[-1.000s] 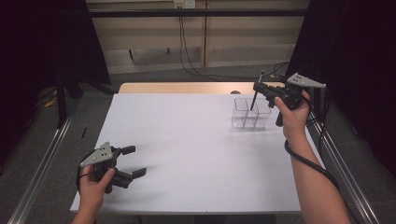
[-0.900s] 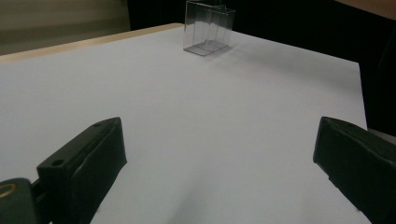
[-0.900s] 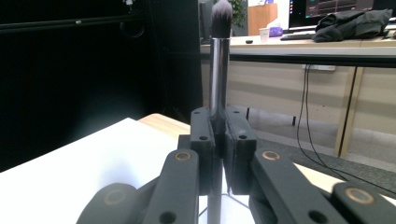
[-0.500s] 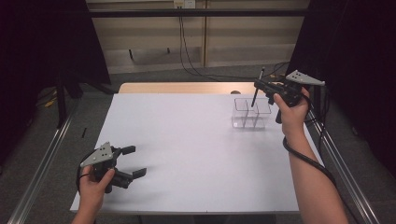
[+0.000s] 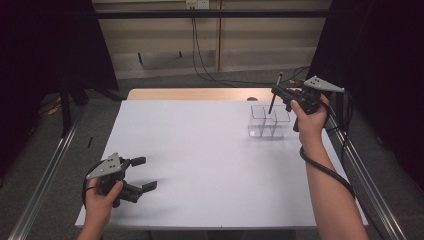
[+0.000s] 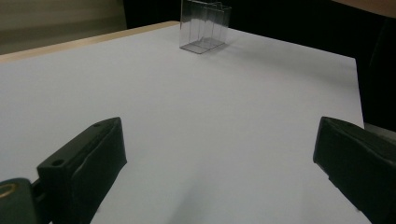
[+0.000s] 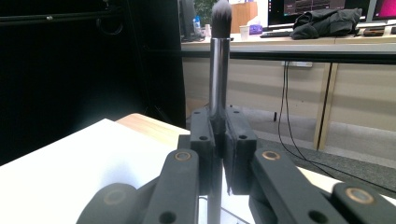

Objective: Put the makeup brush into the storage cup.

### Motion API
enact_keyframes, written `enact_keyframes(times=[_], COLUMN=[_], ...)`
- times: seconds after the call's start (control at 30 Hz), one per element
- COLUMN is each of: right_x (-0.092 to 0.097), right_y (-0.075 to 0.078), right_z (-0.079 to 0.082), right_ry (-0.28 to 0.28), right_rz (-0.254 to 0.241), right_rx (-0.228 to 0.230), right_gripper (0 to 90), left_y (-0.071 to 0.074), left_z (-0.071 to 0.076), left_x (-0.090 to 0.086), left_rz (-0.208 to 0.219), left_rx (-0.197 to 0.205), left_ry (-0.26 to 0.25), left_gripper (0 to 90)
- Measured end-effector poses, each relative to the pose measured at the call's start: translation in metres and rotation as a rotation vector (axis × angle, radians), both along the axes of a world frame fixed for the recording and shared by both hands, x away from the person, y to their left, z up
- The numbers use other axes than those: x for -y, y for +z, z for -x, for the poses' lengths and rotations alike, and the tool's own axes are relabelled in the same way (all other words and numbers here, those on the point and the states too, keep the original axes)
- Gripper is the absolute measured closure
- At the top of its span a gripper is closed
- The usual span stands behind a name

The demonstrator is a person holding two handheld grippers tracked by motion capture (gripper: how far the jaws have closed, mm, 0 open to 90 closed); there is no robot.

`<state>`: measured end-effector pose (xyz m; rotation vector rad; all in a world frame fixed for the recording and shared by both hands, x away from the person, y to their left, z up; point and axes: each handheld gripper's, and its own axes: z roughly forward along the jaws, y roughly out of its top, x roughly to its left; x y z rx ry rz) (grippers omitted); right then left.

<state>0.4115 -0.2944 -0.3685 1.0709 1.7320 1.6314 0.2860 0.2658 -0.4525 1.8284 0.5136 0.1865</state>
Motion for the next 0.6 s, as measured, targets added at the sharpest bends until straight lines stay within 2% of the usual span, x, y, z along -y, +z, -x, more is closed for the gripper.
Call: enact_keyframes(times=[0.6], right_x=[-0.0019], right_y=[-0.0094], right_z=[-0.0039], right_ry=[-0.023], right_rz=[0.022], right_rx=[-0.015], right_gripper=[84.6], left_y=[0.0001], left_z=[0.0004], left_x=[0.0], left_rz=[0.001], left_rx=[-0.001], left_ry=[0.001], left_gripper=[2.3])
